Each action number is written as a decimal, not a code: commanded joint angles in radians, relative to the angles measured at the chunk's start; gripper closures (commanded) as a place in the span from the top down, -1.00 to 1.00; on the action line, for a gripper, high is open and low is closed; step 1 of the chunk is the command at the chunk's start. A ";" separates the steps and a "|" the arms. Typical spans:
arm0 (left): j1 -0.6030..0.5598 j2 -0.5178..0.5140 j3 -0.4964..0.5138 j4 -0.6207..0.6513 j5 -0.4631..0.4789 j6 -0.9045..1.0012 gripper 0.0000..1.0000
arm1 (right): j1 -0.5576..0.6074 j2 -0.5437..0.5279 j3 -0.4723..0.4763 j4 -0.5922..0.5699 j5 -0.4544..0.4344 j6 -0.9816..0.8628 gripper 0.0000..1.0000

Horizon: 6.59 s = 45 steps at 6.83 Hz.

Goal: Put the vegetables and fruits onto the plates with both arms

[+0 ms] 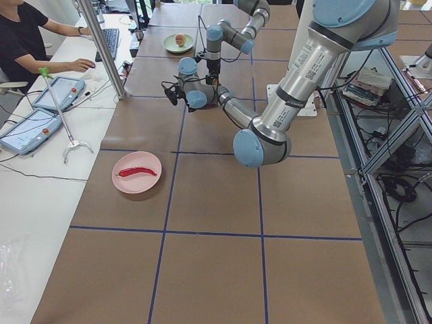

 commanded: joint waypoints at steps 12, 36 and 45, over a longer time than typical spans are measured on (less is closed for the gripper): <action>0.094 -0.182 0.023 0.286 0.137 0.435 -1.00 | 0.535 -0.085 -0.455 0.155 0.214 -0.773 -0.97; -0.450 0.296 0.022 -0.076 -0.127 0.816 1.00 | 0.631 -0.394 0.267 -0.118 0.378 -0.682 1.00; -0.786 0.640 -0.260 0.474 -0.382 1.819 1.00 | 0.911 -0.799 0.267 -0.121 0.383 -1.492 1.00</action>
